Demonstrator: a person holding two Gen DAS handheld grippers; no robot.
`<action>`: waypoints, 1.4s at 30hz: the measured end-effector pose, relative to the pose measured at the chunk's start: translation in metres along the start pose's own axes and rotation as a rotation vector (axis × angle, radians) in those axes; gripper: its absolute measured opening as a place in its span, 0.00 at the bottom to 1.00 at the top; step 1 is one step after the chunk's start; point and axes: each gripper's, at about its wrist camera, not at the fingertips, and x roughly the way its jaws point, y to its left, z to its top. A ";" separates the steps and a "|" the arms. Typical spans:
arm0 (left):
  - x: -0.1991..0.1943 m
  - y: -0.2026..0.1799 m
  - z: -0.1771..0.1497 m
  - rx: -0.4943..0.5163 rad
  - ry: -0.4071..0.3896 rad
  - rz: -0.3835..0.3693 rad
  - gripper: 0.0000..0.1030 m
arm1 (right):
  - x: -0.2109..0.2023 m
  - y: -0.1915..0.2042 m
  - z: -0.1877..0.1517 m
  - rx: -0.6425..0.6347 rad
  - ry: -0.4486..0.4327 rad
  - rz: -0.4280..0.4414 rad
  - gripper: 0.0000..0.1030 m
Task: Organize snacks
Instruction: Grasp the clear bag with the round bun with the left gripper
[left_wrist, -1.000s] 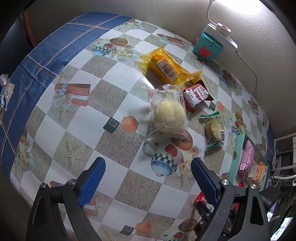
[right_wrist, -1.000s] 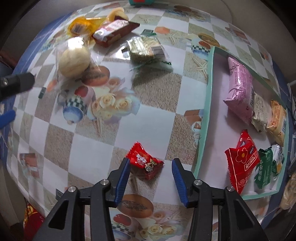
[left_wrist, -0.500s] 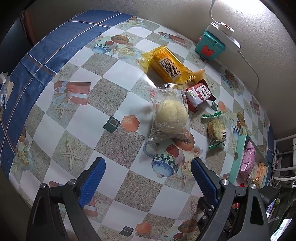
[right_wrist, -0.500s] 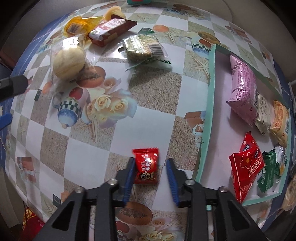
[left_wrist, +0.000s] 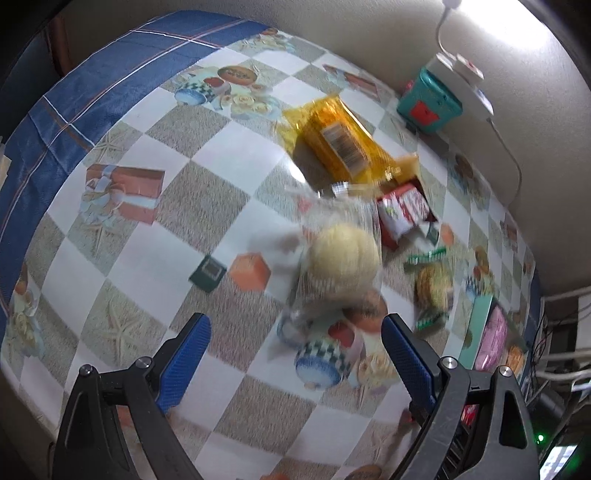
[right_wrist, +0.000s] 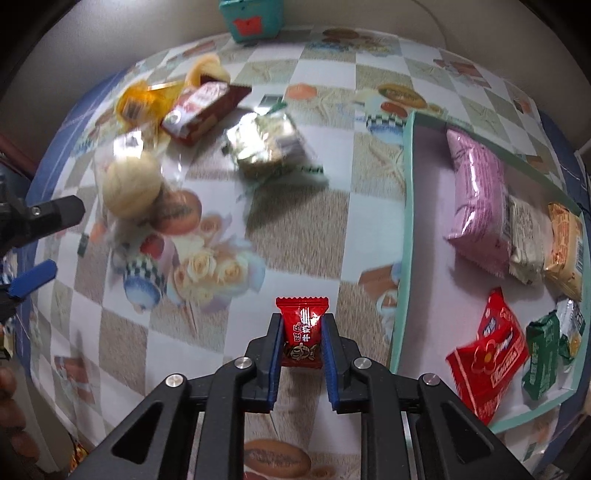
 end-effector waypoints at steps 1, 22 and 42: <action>0.001 0.001 0.003 -0.008 -0.014 -0.007 0.91 | -0.003 -0.004 0.006 0.005 -0.006 0.002 0.20; 0.042 -0.058 0.029 0.157 -0.040 0.063 0.73 | -0.040 -0.029 0.062 0.082 -0.139 0.049 0.20; 0.048 -0.056 0.034 0.136 -0.043 0.091 0.52 | -0.052 -0.039 0.056 0.133 -0.181 0.081 0.20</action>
